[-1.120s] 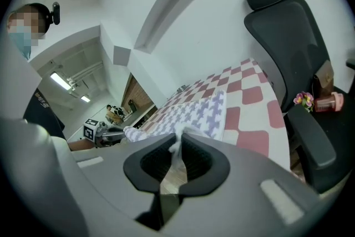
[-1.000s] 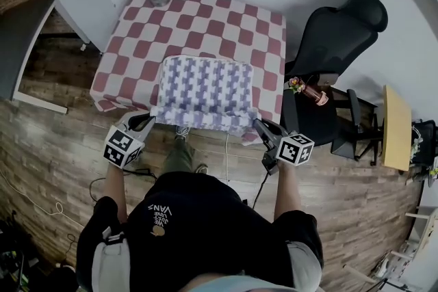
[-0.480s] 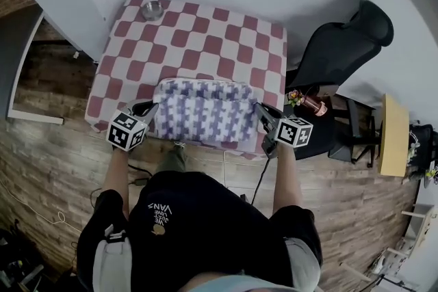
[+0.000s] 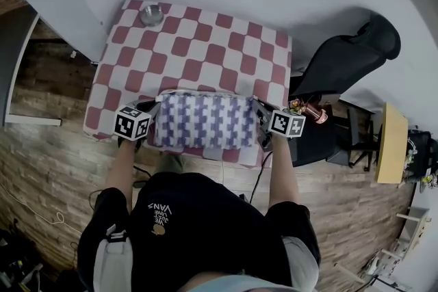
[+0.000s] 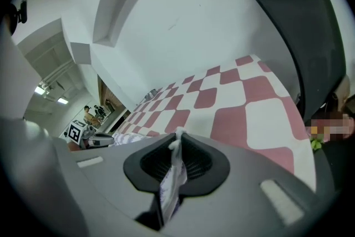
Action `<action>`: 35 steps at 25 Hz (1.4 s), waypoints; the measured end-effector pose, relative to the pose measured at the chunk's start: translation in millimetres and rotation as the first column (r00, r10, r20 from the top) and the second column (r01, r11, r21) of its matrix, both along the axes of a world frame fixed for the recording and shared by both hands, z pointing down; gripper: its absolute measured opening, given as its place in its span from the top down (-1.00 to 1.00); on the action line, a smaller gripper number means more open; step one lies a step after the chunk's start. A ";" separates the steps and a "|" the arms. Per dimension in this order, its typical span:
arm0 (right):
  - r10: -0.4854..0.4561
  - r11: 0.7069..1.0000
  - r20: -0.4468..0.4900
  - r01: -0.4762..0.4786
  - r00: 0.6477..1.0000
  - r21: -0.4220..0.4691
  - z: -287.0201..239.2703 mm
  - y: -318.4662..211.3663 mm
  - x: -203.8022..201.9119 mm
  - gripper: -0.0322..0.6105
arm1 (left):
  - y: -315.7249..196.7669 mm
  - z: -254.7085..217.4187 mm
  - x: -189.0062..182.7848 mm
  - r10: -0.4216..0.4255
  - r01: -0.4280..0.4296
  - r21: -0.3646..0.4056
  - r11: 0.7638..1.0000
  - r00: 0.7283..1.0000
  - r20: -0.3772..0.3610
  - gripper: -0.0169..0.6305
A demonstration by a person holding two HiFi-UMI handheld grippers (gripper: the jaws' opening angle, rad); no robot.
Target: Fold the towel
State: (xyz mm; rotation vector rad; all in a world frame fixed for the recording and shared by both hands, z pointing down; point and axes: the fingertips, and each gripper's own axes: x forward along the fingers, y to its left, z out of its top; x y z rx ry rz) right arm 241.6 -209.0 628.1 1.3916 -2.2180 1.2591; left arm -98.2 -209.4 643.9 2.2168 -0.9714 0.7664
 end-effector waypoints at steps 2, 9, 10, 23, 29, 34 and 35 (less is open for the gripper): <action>0.020 1.000 -0.017 -0.020 1.000 -0.023 8.6 -3.3 3.7 0.79 | -3.0 6.9 0.0 -0.024 0.024 -0.035 0.999 1.000 -0.003 0.86; 0.034 0.995 -0.086 -0.042 0.996 -0.095 31.6 -7.1 4.0 0.74 | -8.4 17.1 0.3 -0.090 0.086 -0.095 0.992 0.996 -0.030 0.85; 0.034 0.995 -0.094 -0.043 0.995 -0.095 32.1 -7.1 4.2 0.71 | -8.8 17.5 -0.7 -0.095 0.092 -0.088 0.992 0.995 -0.027 0.82; 0.148 0.988 0.182 -0.154 0.972 0.017 -11.8 62.7 26.9 0.07 | 13.1 -20.0 -33.2 -0.200 0.202 0.045 0.978 0.978 -0.055 0.46; 0.149 0.988 0.234 -0.156 0.961 0.012 -0.3 108.8 8.3 0.05 | 39.2 -38.2 -20.1 -0.145 0.145 0.157 0.977 0.989 -0.013 0.46; 0.147 0.989 0.136 -0.141 0.980 -0.052 22.3 124.9 4.4 0.04 | 65.8 -42.3 1.3 -0.085 0.081 0.201 0.976 0.996 0.010 0.46; 0.162 0.985 0.131 -0.151 0.978 -0.087 27.7 128.2 3.9 0.04 | 70.5 -41.7 4.8 -0.072 0.067 0.207 0.976 0.997 0.017 0.46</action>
